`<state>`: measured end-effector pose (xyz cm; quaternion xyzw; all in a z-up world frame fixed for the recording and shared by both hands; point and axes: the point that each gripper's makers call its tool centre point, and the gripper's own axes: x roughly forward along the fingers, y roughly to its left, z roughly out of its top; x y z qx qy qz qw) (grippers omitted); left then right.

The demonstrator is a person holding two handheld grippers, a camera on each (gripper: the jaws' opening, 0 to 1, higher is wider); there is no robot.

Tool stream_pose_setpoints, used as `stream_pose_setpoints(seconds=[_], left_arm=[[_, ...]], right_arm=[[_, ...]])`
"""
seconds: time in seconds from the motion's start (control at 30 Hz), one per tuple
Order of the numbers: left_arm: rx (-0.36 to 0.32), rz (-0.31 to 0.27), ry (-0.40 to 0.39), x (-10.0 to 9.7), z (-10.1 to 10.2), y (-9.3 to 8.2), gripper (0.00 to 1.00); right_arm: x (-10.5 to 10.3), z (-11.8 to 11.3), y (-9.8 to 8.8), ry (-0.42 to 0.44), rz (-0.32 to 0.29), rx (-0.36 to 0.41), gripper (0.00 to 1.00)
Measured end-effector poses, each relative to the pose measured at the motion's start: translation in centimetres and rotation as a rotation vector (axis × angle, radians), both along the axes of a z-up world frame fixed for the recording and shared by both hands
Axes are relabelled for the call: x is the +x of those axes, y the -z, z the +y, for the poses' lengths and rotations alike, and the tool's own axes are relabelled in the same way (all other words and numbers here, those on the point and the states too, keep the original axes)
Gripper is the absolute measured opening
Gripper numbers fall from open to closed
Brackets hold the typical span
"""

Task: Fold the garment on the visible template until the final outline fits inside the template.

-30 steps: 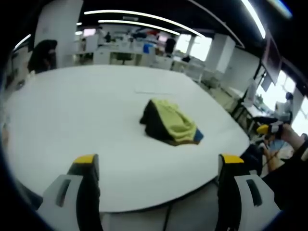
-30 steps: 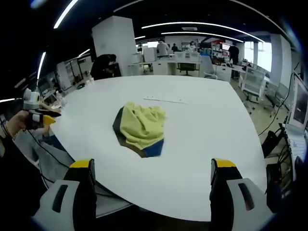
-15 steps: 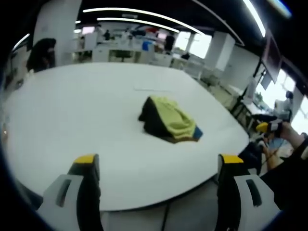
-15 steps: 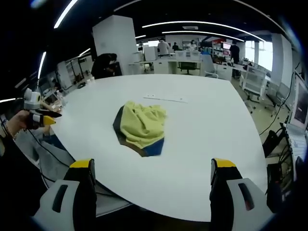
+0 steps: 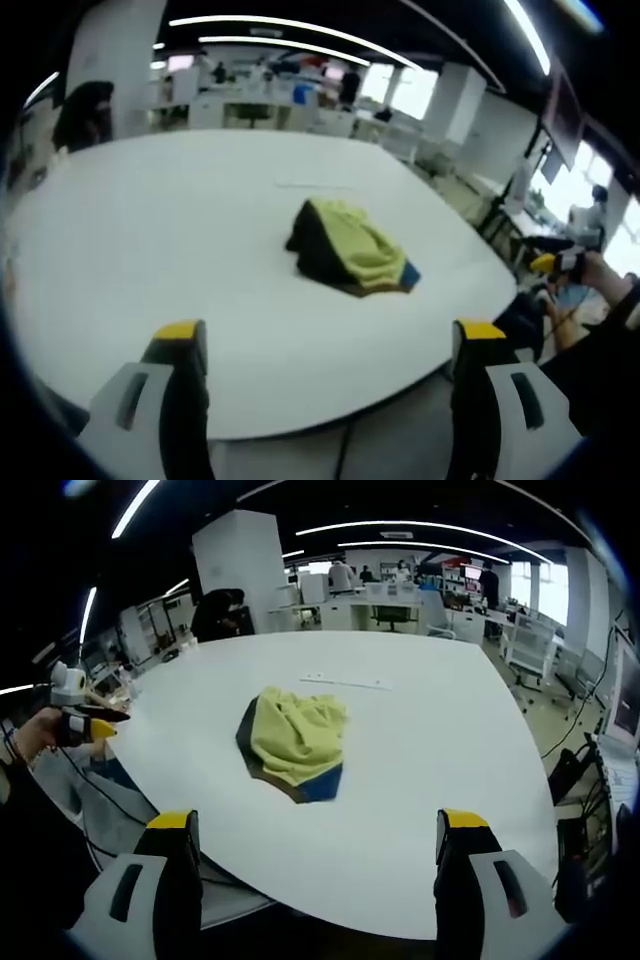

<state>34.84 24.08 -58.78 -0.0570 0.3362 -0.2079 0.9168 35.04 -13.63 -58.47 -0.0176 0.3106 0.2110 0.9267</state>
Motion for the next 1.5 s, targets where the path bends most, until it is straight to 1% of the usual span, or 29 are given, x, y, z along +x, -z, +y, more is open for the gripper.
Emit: stream_pose_setpoints(seconds=[0.4,0.57,0.77,0.9,1.07,1.27,1.33,1.5], left_arm=[[0.008,-0.002,0.013,0.3,-0.3,0.0,0.98],[0.01,0.002,0.018,0.4,-0.4,0.2,0.98],[0.011,0.001,0.027,0.9,-0.8,0.3,0.97],[0.015,-0.007,0.041,1.2,-1.2,0.3,0.96],[0.029,-0.019,0.063,1.4,-1.6,0.5,0.92],[0.023,-0.019,0.08,1.8,-2.2,1.0,0.88],[0.022,-0.01,0.095,1.8,-2.5,1.2,0.87],[0.034,-0.001,0.12,2.2,-2.7,1.5,0.86]], right_arm=[[0.1,-0.1,0.2,0.002,0.005,0.004,0.98],[0.4,-0.2,0.1,0.011,-0.001,0.02,0.98],[0.4,-0.3,0.1,0.011,0.0,0.013,0.97],[0.2,-0.4,0.4,0.004,0.001,0.011,0.92],[0.5,0.1,0.3,-0.006,-0.013,0.017,0.89],[0.8,0.5,0.3,-0.025,-0.025,0.007,0.87],[0.9,0.5,0.5,-0.027,-0.029,0.005,0.86],[0.9,0.6,1.1,-0.015,-0.021,0.026,0.82]])
